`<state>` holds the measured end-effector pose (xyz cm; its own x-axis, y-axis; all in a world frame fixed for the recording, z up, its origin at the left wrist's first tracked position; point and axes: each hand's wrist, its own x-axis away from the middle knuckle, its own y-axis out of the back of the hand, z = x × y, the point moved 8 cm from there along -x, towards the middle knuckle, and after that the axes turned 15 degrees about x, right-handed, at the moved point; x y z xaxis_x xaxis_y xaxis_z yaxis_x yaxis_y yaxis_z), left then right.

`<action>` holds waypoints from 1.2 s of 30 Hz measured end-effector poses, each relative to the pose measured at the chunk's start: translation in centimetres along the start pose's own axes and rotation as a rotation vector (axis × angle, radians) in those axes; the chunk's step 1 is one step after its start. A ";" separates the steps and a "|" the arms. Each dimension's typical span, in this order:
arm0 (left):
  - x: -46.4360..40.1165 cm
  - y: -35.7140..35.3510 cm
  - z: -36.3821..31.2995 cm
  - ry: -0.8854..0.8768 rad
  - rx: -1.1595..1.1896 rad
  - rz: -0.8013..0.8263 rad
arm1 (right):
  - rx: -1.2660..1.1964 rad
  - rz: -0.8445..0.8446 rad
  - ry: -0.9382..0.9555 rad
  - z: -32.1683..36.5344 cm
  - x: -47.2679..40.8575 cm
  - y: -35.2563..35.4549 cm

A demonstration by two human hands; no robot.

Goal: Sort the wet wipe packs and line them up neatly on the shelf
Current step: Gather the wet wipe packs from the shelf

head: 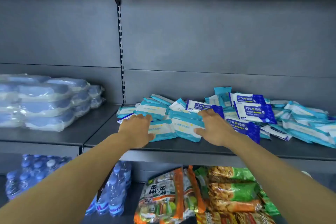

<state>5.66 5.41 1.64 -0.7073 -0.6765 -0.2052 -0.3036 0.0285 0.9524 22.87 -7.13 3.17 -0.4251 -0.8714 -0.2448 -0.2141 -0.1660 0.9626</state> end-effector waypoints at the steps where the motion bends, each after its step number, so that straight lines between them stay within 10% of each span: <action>1: -0.6 -0.4 0.6 -0.004 0.012 0.031 | 0.003 0.024 -0.015 0.4 -0.7 -0.4; 24: -5.4 -0.8 1.5 -0.088 0.332 0.170 | 0.086 0.141 -0.167 2.7 -5.7 -1.8; 36: -13.1 2.2 2.0 -0.097 -0.056 0.126 | -0.068 -0.094 -0.295 -1.9 -7.3 1.6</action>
<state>13.03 15.82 5.99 -0.7967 -0.5956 -0.1021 -0.1747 0.0653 0.9824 27.27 -1.93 6.71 -0.6450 -0.6811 -0.3465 -0.2098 -0.2782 0.9373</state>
